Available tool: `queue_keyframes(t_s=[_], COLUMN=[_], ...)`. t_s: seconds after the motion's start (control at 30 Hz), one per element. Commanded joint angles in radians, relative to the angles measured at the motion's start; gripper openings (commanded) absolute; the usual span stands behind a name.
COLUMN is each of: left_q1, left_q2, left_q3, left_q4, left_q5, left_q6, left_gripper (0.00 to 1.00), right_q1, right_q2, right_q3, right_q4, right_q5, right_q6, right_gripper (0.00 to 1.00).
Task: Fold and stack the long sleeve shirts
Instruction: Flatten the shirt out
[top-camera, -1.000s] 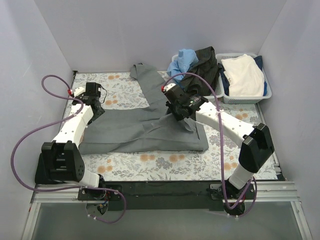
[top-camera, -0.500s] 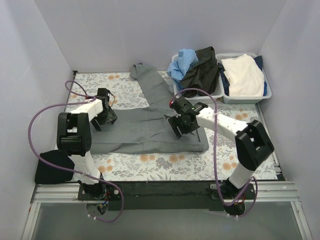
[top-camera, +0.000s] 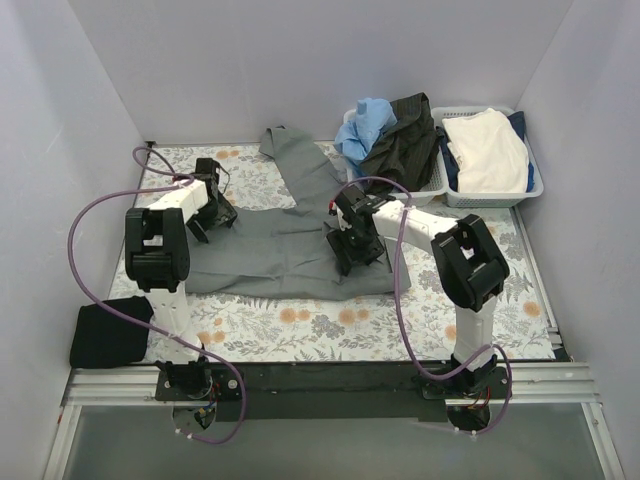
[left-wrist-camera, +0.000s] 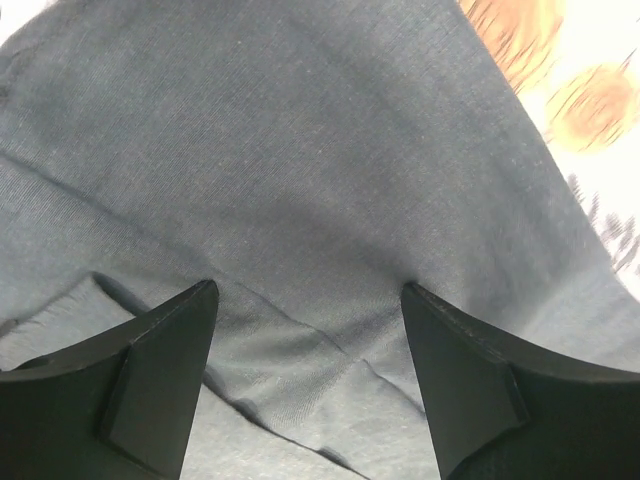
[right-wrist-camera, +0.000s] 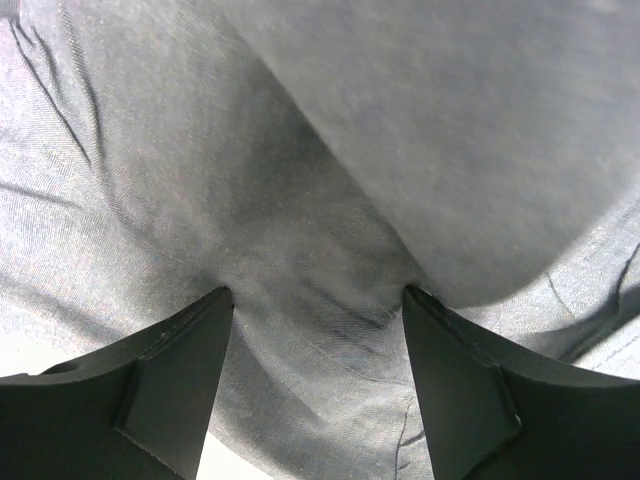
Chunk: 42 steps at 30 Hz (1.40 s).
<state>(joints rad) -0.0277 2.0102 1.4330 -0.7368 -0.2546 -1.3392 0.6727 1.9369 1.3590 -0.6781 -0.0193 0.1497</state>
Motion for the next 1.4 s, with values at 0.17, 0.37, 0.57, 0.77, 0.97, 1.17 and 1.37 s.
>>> queue_keyframes(t_s=[0.17,0.37,0.57,0.77,0.97,1.17,1.37], left_q1=[0.093,0.107,0.12,0.14,0.143,0.147,0.155], left_q2=[0.14,0.087,-0.114,-0.229,-0.312,-0.419,-0.447], left_q3=[0.142,0.208,0.144,-0.024,-0.158,-0.325,-0.428], left_q4=[0.023,0.054,0.034,0.014,-0.018,-0.036,-0.038], left_q5=[0.04,0.069,0.054,0.031,-0.003,-0.018,-0.037], left_q6=[-0.046,0.009,0.084,0.1,0.072,0.054,0.037], left_gripper=[0.73,0.76,0.79,0.79,0.77,0.73,0.68], right_q1=[-0.028,-0.051,-0.053,-0.053,-0.055,-0.055,-0.055], right_q2=[0.169,0.105,-0.085,-0.179,-0.188,-0.187,-0.184], right_q3=[0.193,0.261,0.143,-0.007,-0.089,-0.118,-0.159], right_q4=[0.161,0.166,0.166,0.173,0.209,0.207,0.19], right_q5=[-0.008,0.051,0.078,0.055,0.027,-0.014,-0.008], right_q6=[-0.038,-0.035,-0.033,-0.032,-0.035,-0.036,-0.026], right_gripper=[0.76,0.76,0.79,0.79,0.79,0.78,0.64])
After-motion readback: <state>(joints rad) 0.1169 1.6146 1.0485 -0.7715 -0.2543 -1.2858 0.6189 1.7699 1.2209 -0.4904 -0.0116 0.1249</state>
